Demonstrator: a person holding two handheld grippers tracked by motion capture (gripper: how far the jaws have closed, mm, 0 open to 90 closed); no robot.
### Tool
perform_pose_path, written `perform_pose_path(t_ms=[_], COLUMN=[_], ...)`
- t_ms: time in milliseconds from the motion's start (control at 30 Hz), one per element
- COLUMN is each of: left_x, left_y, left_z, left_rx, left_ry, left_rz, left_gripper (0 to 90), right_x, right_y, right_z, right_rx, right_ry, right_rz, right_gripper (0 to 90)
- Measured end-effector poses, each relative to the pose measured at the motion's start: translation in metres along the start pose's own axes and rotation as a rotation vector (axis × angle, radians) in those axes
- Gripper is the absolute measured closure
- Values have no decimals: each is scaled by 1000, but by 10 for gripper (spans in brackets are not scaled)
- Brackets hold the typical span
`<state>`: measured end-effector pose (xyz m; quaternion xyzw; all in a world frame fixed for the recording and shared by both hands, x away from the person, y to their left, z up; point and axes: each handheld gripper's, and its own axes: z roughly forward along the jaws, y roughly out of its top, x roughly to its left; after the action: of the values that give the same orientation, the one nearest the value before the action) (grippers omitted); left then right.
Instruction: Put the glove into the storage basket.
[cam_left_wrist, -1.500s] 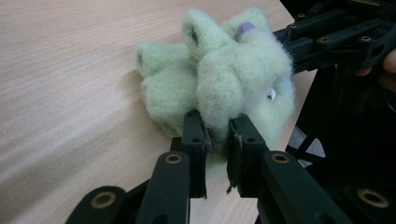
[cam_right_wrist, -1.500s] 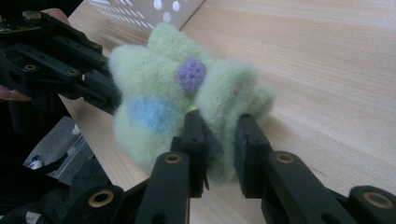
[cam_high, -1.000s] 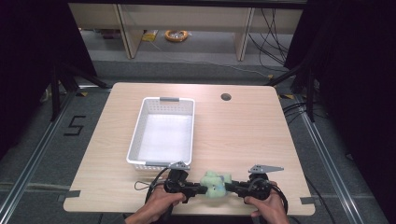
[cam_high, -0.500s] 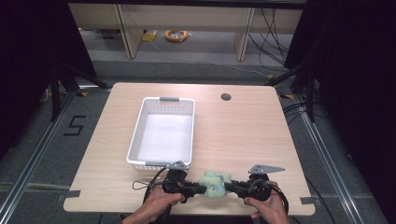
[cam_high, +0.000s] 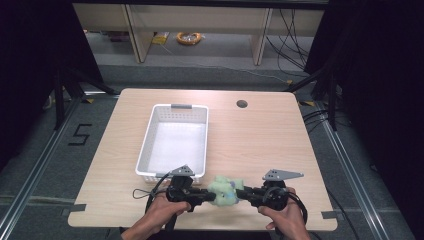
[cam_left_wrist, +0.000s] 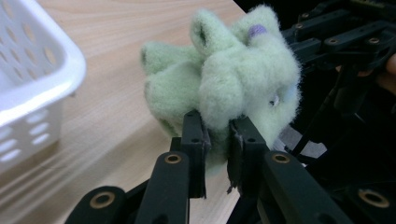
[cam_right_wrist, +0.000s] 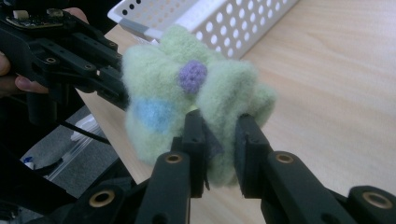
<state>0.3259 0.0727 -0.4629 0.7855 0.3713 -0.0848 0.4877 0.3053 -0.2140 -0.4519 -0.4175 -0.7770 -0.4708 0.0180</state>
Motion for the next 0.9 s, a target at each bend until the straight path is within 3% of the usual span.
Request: perform_pose_path(t_ms=[33, 67, 100, 200, 233, 400, 567, 900], left_x=[-1, -1, -1, 0, 0, 2, 8, 25], left_y=[3, 5, 8, 16, 19, 32, 45, 61], left_z=[-2, -5, -8, -19, -22, -34, -45, -64], left_rx=[2, -5, -5, -21, -24, -27, -29, -35], left_ry=[3, 16, 18, 34, 30, 53, 65, 96], left_rz=[-2, 3, 12, 18, 17, 21, 17, -4], left_gripper=[774, 773, 773, 773, 773, 772, 771, 770], right_x=[1, 5, 3, 9, 9, 15, 16, 22], right_y=[5, 8, 12, 25, 29, 48, 65, 93], right_z=[0, 0, 1, 1, 1, 6, 11, 26], right_rx=[-4, 1, -6, 1, 0, 12, -11, 8], right_ry=[-8, -5, -9, 4, 1, -4, 4, 6], right_rz=[-33, -7, -56, -38, -60, -73, -87, -90], right_gripper=[772, 772, 772, 772, 772, 772, 772, 771])
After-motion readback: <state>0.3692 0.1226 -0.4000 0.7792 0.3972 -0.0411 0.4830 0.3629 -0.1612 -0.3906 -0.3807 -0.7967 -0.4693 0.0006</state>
